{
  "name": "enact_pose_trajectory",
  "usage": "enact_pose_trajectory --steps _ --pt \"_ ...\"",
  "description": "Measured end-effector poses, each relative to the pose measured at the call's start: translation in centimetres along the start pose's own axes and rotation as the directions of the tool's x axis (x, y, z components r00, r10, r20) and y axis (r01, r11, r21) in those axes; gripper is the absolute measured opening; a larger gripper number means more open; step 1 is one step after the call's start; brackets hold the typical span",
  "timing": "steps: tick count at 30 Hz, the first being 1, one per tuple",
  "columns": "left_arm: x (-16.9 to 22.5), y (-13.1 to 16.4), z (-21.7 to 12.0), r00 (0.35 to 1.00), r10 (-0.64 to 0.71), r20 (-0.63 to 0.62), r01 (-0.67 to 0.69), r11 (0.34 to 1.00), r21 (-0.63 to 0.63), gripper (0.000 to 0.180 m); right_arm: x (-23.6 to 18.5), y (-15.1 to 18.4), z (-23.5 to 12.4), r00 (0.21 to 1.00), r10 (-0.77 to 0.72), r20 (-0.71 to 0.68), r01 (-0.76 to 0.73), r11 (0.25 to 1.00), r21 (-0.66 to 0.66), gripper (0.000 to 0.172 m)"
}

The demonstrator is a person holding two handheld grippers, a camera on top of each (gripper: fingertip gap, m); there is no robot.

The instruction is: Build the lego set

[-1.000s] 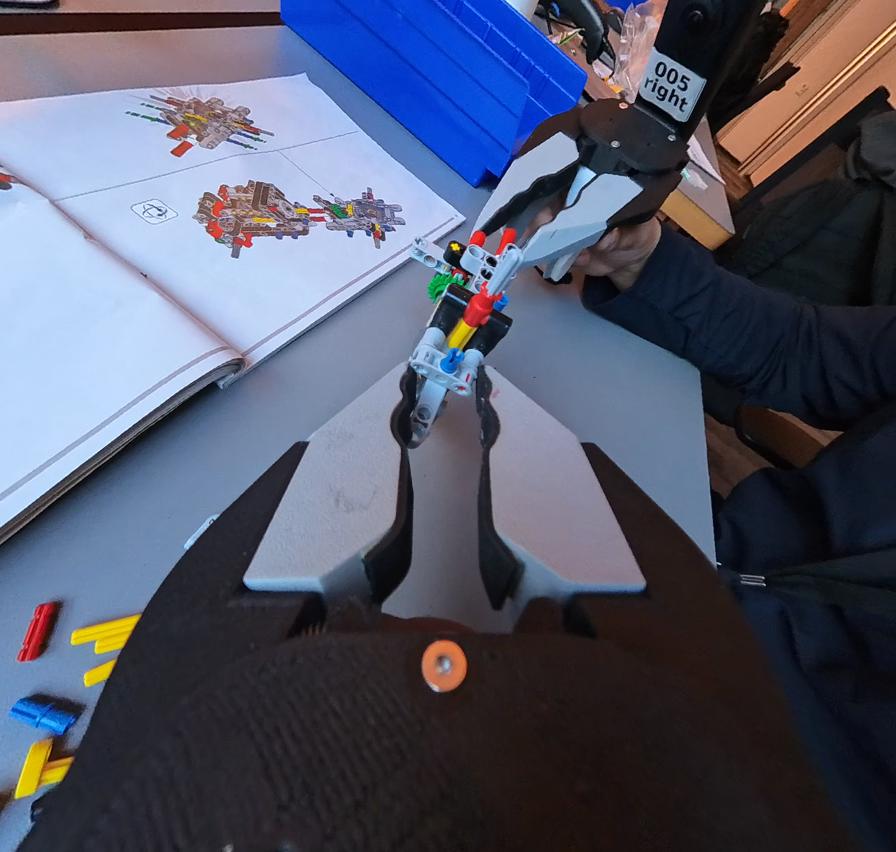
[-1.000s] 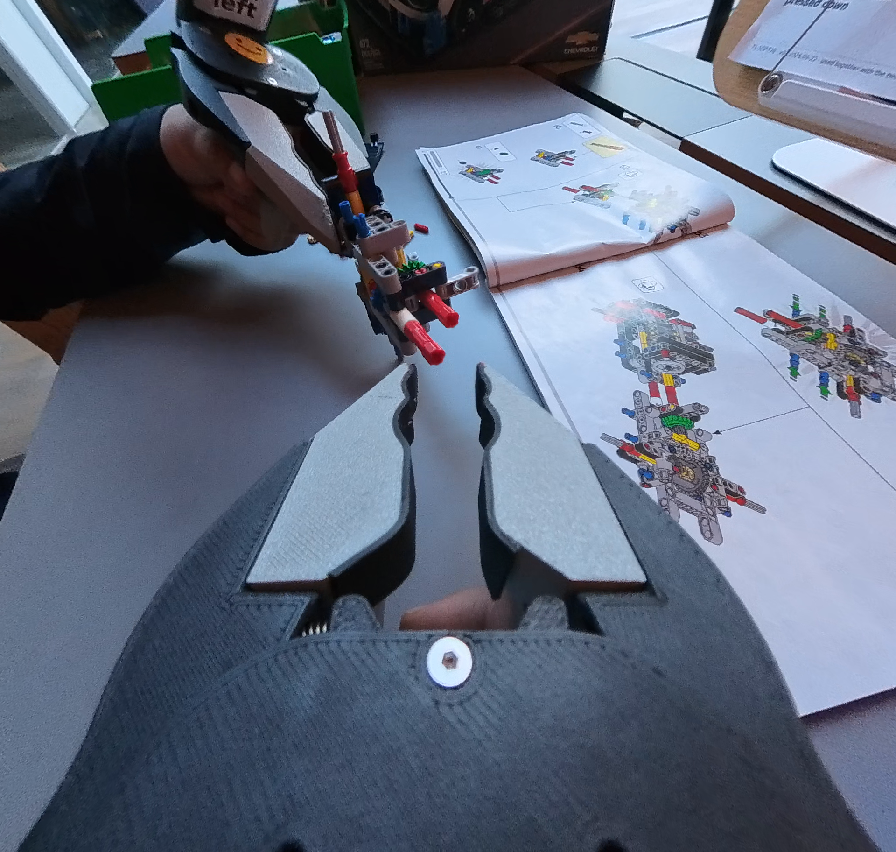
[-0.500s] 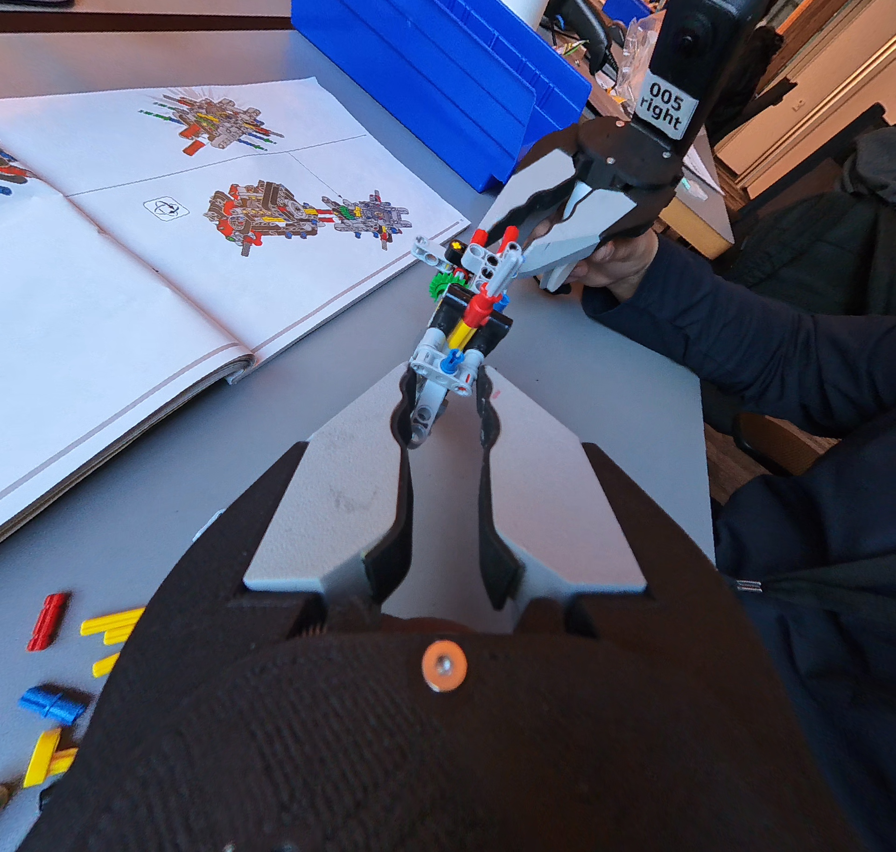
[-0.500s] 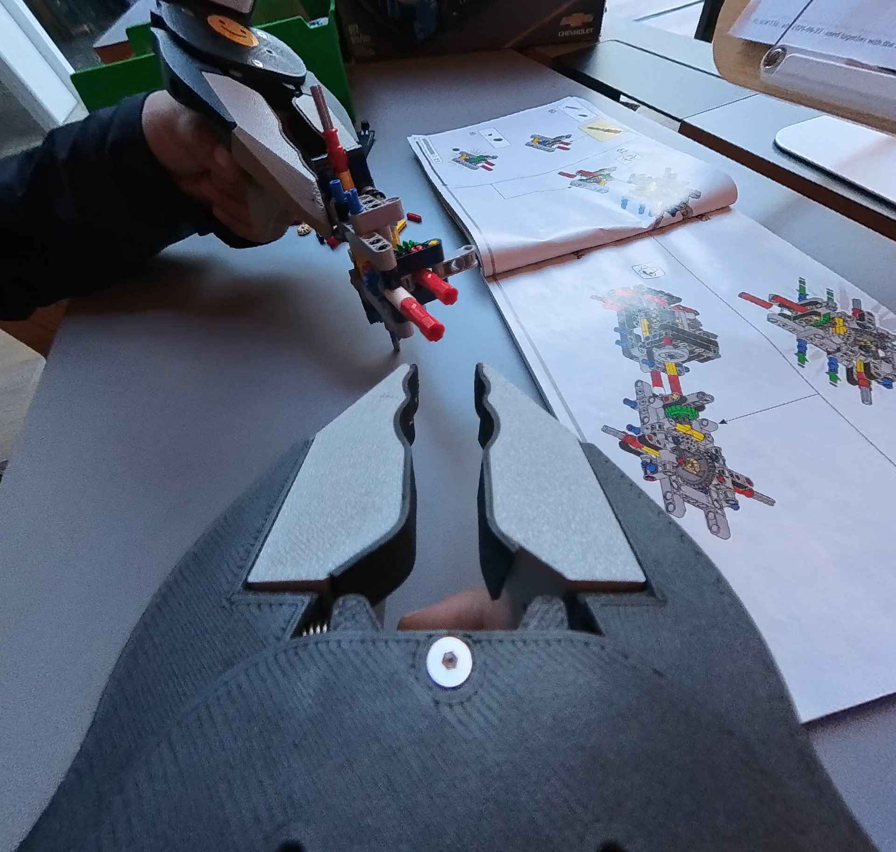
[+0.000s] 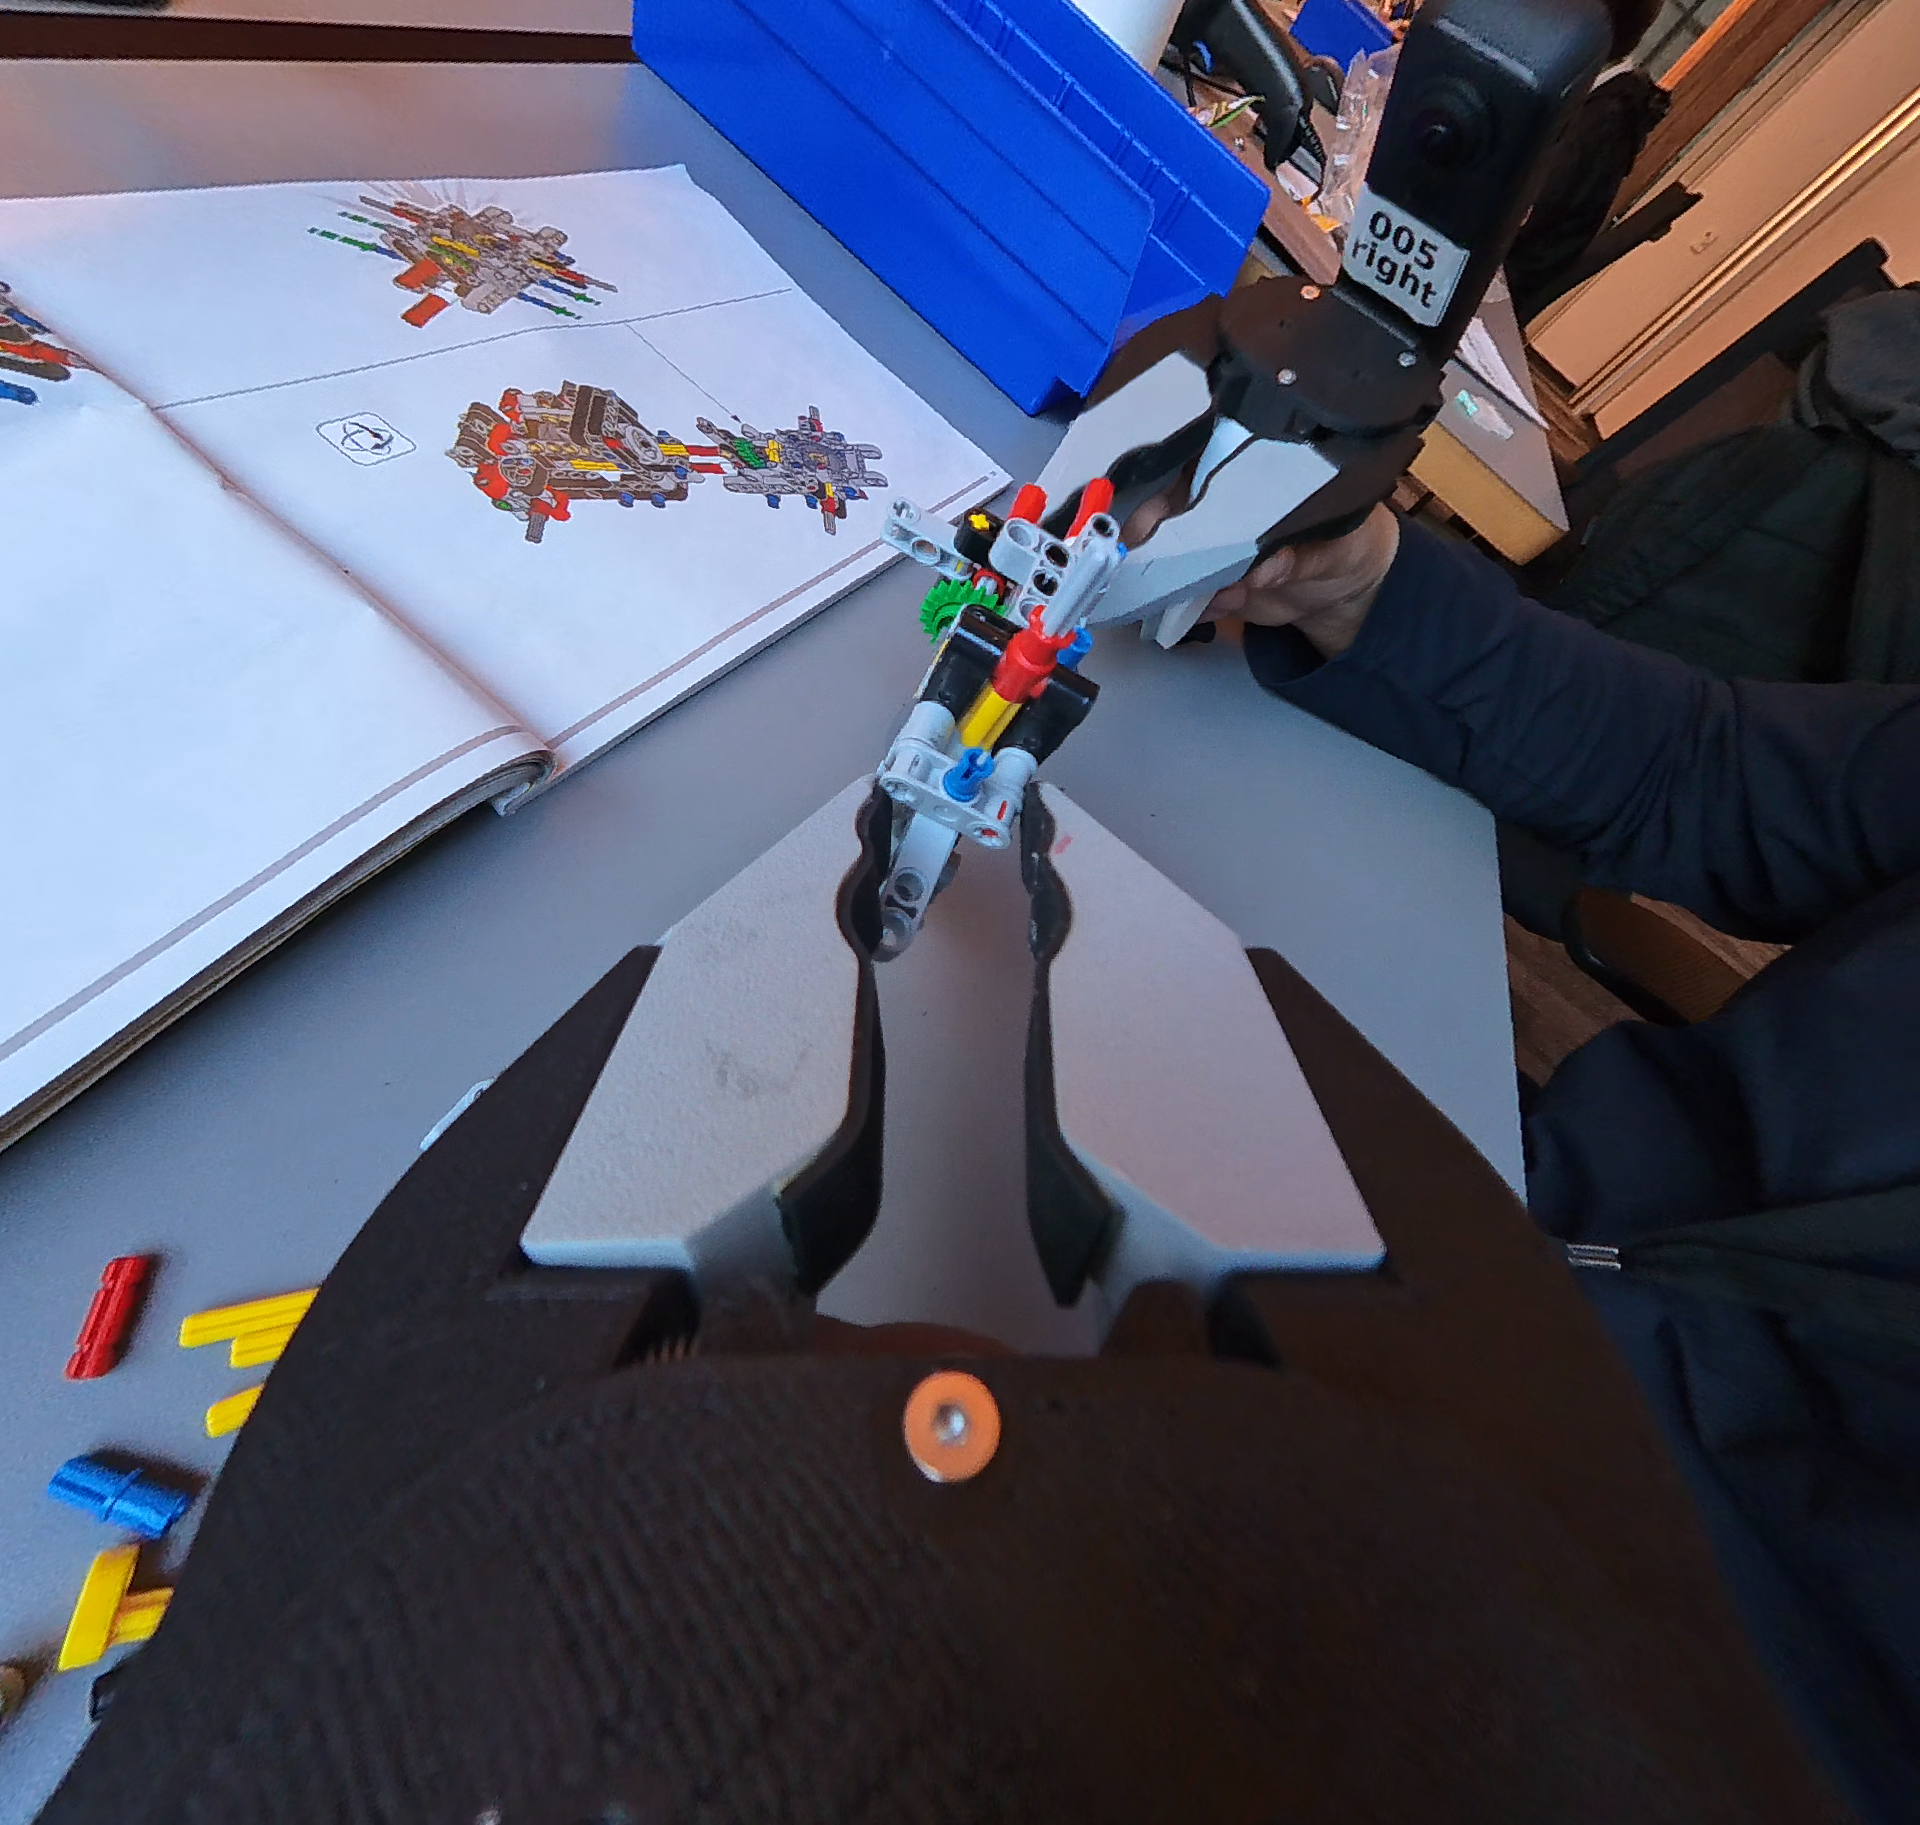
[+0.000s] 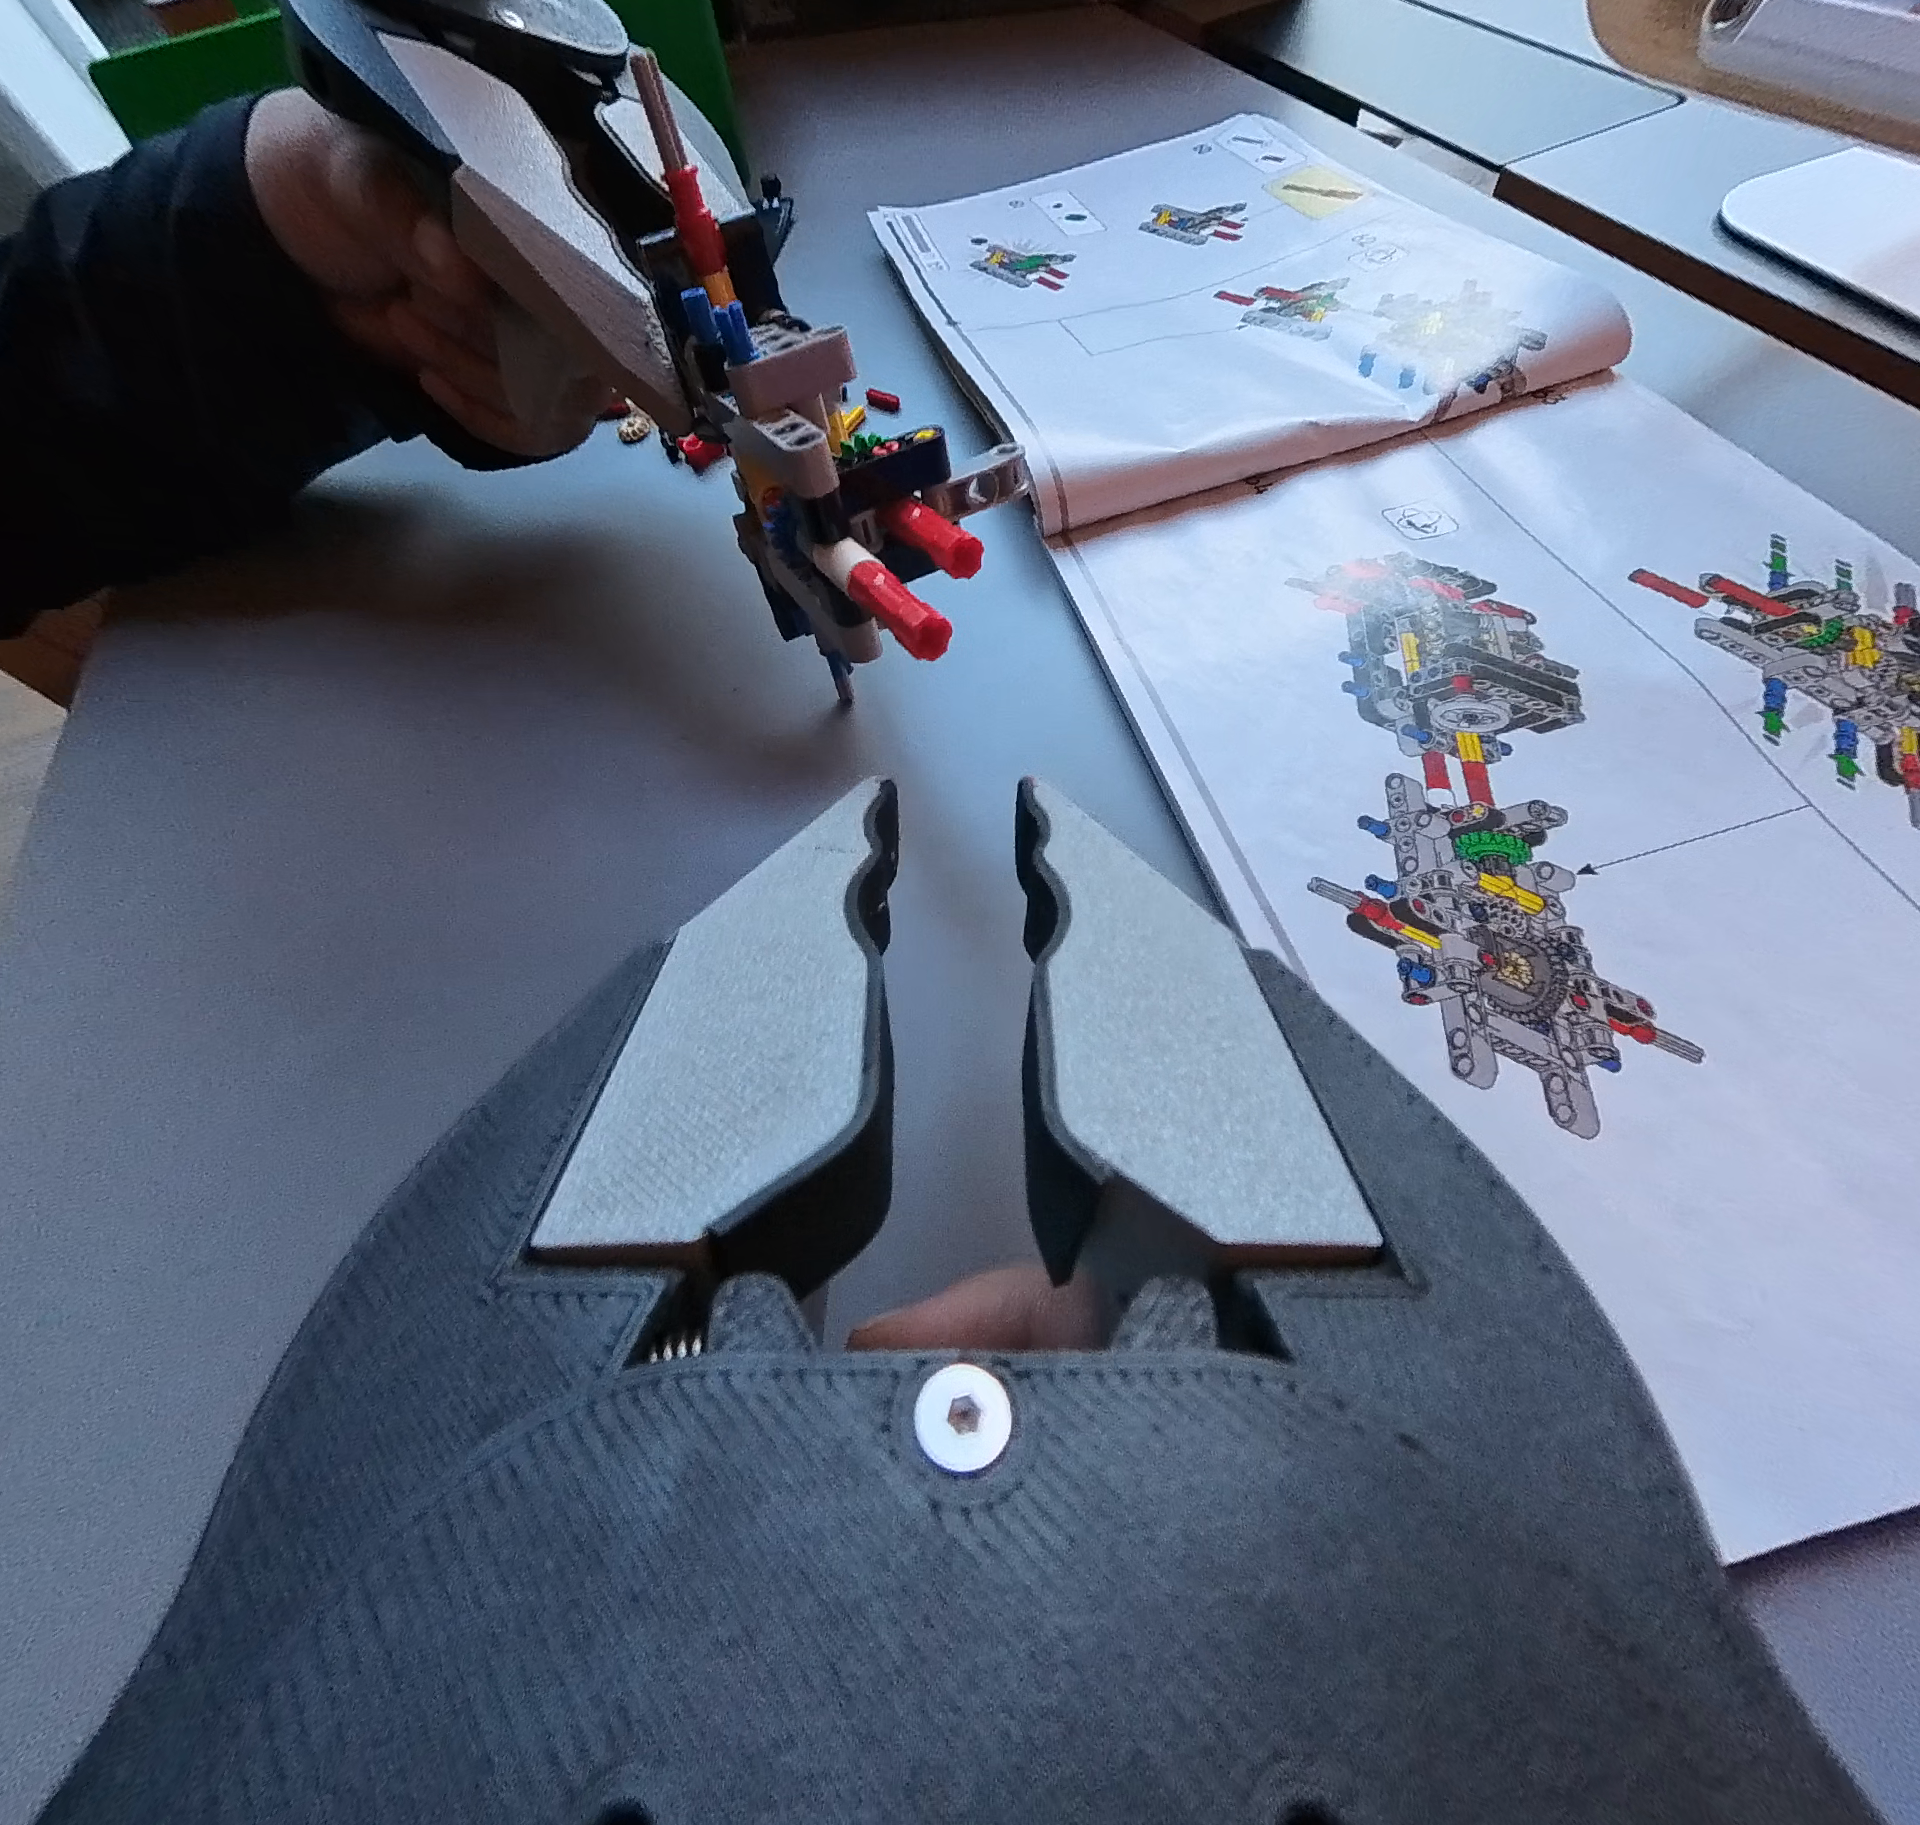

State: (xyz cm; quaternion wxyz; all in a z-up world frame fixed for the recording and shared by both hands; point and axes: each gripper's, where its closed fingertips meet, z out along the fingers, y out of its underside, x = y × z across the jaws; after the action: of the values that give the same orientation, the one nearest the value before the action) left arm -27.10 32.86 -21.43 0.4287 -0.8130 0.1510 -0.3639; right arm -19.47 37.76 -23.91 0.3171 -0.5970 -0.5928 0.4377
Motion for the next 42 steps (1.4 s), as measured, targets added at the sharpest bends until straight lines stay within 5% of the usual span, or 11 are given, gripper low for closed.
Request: enact_pose_trajectory --steps 11,15,22,28,42 --pt "0.2 0.1 -0.1 1.0 0.024 -0.01 -0.024 1.0 -0.002 0.023 -0.4 0.7 0.4 1.0 -0.029 0.007 0.029 0.999 -0.044 0.019" --pt "0.8 0.4 0.0 0.987 0.159 -0.007 -0.159 0.987 -0.02 0.022 -0.8 0.9 0.4 0.999 -0.027 0.023 0.029 0.998 -0.053 0.018" --pt "1.9 2.2 0.2 0.838 0.545 0.04 -0.534 0.832 -0.151 0.023 -0.6 0.4 -0.2 0.999 0.033 0.042 -0.033 0.999 -0.002 0.017" --pt "1.1 3.8 0.7 0.709 0.702 0.071 -0.662 0.696 -0.277 0.024 1.2 -1.0 -1.3 0.994 0.11 0.002 -0.11 0.987 0.12 0.014" --pt "1.9 6.7 0.6 0.701 0.711 -0.062 -0.687 0.648 -0.329 0.034 1.5 -1.4 -1.6 0.994 0.111 -0.009 -0.108 0.983 0.151 0.014"
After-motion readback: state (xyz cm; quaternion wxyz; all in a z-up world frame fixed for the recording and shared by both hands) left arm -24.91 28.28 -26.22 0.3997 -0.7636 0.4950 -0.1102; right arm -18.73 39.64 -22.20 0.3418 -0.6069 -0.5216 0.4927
